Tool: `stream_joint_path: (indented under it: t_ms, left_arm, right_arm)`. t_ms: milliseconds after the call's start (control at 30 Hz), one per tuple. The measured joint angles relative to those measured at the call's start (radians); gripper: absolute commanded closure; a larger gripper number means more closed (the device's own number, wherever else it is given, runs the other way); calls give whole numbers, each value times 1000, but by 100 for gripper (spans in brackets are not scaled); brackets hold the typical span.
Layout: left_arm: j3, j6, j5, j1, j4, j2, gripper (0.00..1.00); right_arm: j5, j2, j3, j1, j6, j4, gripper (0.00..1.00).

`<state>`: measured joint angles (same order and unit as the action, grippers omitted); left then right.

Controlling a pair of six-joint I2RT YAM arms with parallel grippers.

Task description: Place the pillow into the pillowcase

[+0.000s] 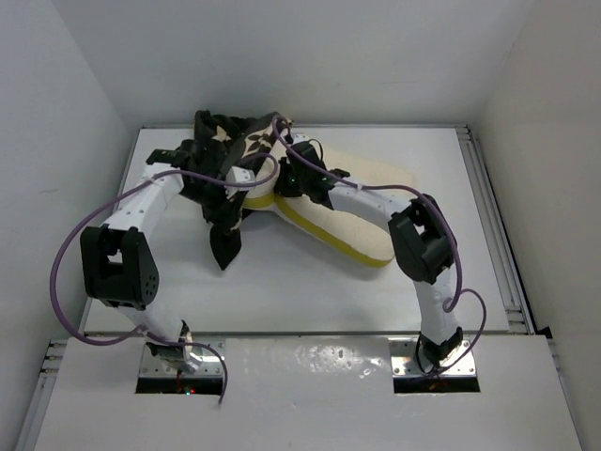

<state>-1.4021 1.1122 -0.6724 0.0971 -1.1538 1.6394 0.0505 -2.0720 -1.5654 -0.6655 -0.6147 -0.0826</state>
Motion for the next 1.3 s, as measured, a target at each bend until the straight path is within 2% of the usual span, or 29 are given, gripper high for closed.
stream_joint_path:
  t_ms: [100,167,200,233,267,367,400,467,500,567,600,633,667,700,733,767,833,867,900,933,1000,1033,1100,1133,1267,1300]
  left_arm:
    - [30,12,14,19,-10,2,100]
    - [53,11,27,29,4,1,89]
    - [68,9,34,31,14,1,63]
    - [82,9,41,30,20,1,41]
    - [95,3,46,27,18,1,1]
    - [108,-26,48,21,-29,1,0]
    - [97,-26,43,19,-47,1,0]
    - [42,-30,21,13,-99,2,0]
    - [0,-37,6,11,-117,3,0]
    - [-117,-57,-37,3,-135,2,4]
    - [-177,-77,-57,-1,-131,0,13]
    - [-224,-101,-74,-4,-120,-2,30]
    - [-264,-130,-89,-7,-94,-9,91]
    - [-284,-171,-93,-6,-57,-19,100]
    - [-290,-201,-88,-3,-22,-27,100]
    - [-286,-242,-68,3,24,-35,100]
    - [-278,-320,0,37,114,-32,100]
    - [-278,-353,35,62,152,-17,100]
    - [-278,-386,79,95,196,3,94]
    - [-278,-412,123,125,237,28,64]
    - [-279,-462,220,191,323,89,45]
    - [-281,-483,284,221,369,126,41]
    - [-303,-520,400,266,444,205,40]
    - [-323,-533,454,280,472,243,46]
    - [-433,-562,670,304,591,389,50]
    - [-459,-560,745,309,633,426,54]
  right_arm:
    - [28,-3,24,17,-101,28,100]
    - [30,5,65,33,-154,77,100]
    - [32,12,87,38,-173,97,100]
    - [34,21,107,40,-185,108,100]
    - [35,28,121,39,-194,119,100]
    - [35,53,173,18,-201,187,100]
    - [34,63,196,10,-204,209,97]
    - [29,84,269,-17,-216,278,75]
    - [16,88,300,-31,-224,307,49]
    - [-27,87,354,-54,-248,365,25]
    - [-61,87,380,-64,-248,403,11]
    - [-87,87,394,-71,-254,435,9]
    - [-114,88,407,-76,-254,476,10]
    - [-135,98,422,-77,-251,506,51]
    - [-153,119,446,-74,-240,524,82]
    - [-170,147,475,-65,-240,535,99]
    - [-189,216,519,-32,-241,511,100]
    - [-192,253,530,-11,-238,489,96]
    - [-195,291,536,16,-230,466,82]
    - [-193,324,537,41,-222,451,57]
    - [-191,396,536,95,-171,402,43]
    - [-188,430,535,125,-143,374,39]
    - [-190,478,523,181,-87,314,38]
    - [-195,491,511,213,-61,280,38]
    - [-220,474,446,327,23,159,37]
    - [-223,462,433,352,47,135,36]
